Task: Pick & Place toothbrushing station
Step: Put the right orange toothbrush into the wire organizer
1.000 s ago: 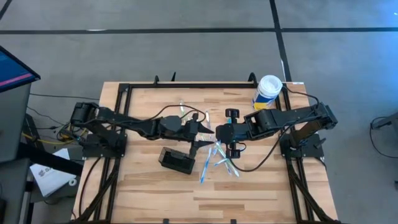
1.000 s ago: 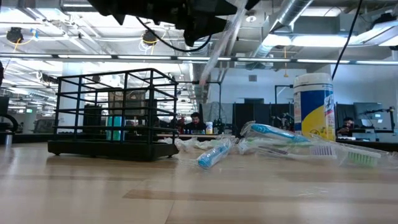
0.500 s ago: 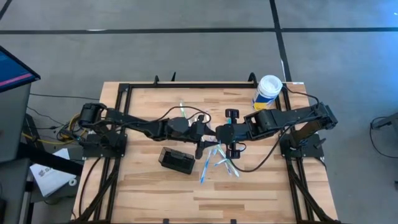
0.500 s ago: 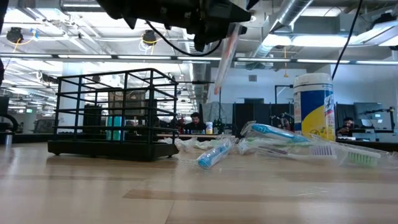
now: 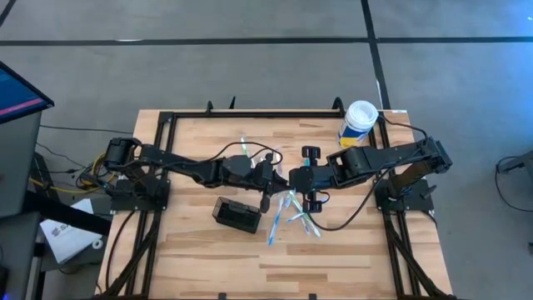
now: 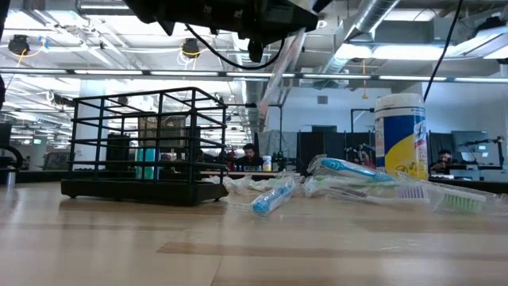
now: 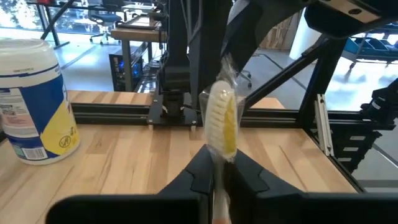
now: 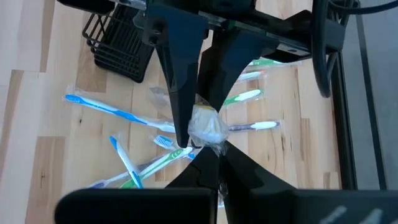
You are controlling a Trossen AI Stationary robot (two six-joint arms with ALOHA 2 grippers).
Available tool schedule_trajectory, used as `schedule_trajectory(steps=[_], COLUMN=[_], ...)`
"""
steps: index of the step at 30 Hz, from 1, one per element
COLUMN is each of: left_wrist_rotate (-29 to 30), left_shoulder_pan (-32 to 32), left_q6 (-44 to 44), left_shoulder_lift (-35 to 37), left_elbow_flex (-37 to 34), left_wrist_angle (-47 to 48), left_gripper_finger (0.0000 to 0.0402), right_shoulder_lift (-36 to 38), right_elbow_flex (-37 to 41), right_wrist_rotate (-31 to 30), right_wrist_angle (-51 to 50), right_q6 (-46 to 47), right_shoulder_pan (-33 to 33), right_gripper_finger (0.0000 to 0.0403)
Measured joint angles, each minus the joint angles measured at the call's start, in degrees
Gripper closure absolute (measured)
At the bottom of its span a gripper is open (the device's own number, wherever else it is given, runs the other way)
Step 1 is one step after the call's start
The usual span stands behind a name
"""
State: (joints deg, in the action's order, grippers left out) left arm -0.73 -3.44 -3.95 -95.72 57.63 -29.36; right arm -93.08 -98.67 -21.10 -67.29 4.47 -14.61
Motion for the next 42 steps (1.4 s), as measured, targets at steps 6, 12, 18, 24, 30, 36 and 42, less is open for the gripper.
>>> schedule_trajectory(steps=[6, 12, 18, 24, 30, 36, 42], left_wrist_rotate=[-0.2, 0.7, 1.4, 5.5, 12.5, 20.0, 29.6], left_shoulder_pan=[0.0, 0.0, -0.3, -2.7, -7.7, -15.0, -21.9], left_q6=[-0.9, -0.9, -0.9, -0.9, -1.0, -1.0, -0.9], left_shoulder_lift=[0.1, 5.3, 13.5, 22.7, 31.2, 38.0, 41.4], left_elbow_flex=[0.0, -0.8, -5.6, -13.3, -20.4, -25.9, -31.3], left_wrist_angle=[0.4, 5.8, 7.6, 7.5, 7.3, 7.1, 6.0], left_gripper_finger=[0.0395, 0.0395, 0.0395, 0.0395, 0.0396, 0.0396, 0.0396], right_shoulder_lift=[0.0, 0.0, 0.2, 0.2, 0.2, 0.2, 0.2], right_elbow_flex=[0.0, 0.0, 0.0, 0.0, 0.0, 0.0, 0.0], right_wrist_rotate=[0.1, 0.1, 0.1, 0.1, 0.1, 0.1, 0.1], right_wrist_angle=[0.0, -0.2, -0.1, 0.0, 0.2, 0.5, 0.5], right_q6=[-0.4, 0.0, 0.0, 0.1, 0.1, 0.7, 0.9], right_shoulder_pan=[0.0, 0.0, 0.0, 0.0, 0.0, 0.0, 0.0], right_gripper_finger=[0.0403, 0.0384, 0.0334, 0.0309, 0.0305, 0.0305, 0.0305])
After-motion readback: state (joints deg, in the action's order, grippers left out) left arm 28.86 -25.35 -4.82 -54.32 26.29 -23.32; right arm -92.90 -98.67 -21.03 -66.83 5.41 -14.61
